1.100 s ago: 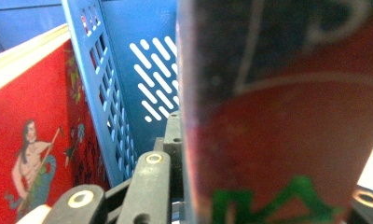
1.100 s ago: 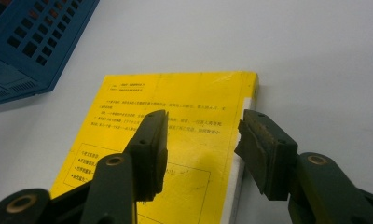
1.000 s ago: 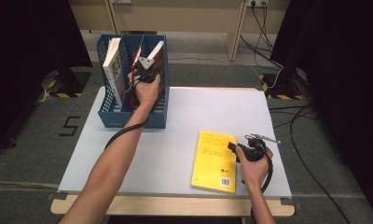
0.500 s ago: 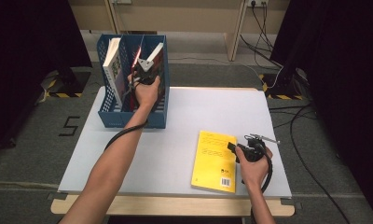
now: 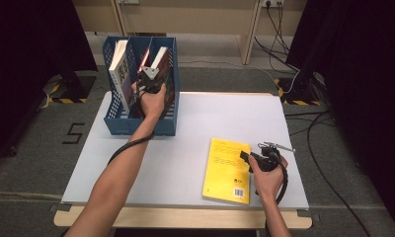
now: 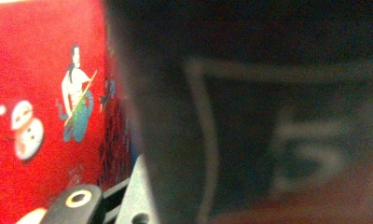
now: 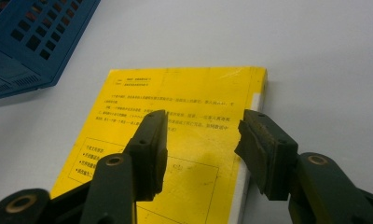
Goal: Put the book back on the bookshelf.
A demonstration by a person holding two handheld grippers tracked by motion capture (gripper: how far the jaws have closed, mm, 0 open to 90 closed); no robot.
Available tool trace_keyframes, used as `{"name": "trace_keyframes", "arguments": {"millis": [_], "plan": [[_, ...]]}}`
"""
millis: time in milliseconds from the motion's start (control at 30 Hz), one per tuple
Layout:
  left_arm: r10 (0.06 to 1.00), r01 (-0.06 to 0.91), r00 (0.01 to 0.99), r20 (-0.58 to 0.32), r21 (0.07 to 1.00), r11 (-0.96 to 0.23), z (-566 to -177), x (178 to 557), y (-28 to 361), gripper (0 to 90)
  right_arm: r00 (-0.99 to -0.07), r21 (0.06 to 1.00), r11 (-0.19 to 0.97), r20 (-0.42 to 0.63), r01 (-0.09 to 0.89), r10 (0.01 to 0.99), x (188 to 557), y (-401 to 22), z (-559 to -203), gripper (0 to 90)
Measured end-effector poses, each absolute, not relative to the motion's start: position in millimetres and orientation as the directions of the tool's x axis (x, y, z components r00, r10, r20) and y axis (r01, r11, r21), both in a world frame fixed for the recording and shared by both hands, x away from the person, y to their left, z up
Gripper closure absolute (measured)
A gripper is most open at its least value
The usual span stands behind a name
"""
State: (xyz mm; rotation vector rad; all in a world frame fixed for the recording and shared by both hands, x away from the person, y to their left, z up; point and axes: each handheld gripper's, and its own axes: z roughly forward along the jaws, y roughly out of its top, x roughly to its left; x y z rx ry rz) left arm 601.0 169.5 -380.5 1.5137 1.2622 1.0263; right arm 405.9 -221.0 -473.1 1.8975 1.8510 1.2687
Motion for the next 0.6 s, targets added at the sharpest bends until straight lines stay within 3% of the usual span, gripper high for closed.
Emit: {"name": "trace_keyframes", "arguments": {"millis": [600], "plan": [[0.981,0.248,0.186,0.050,0.964,-0.097,-380.9,584.2,177.0,66.6,-0.158,0.668,-0.184,0.417,0.721,0.895,405.6,-218.4,-474.1,50.7]]}}
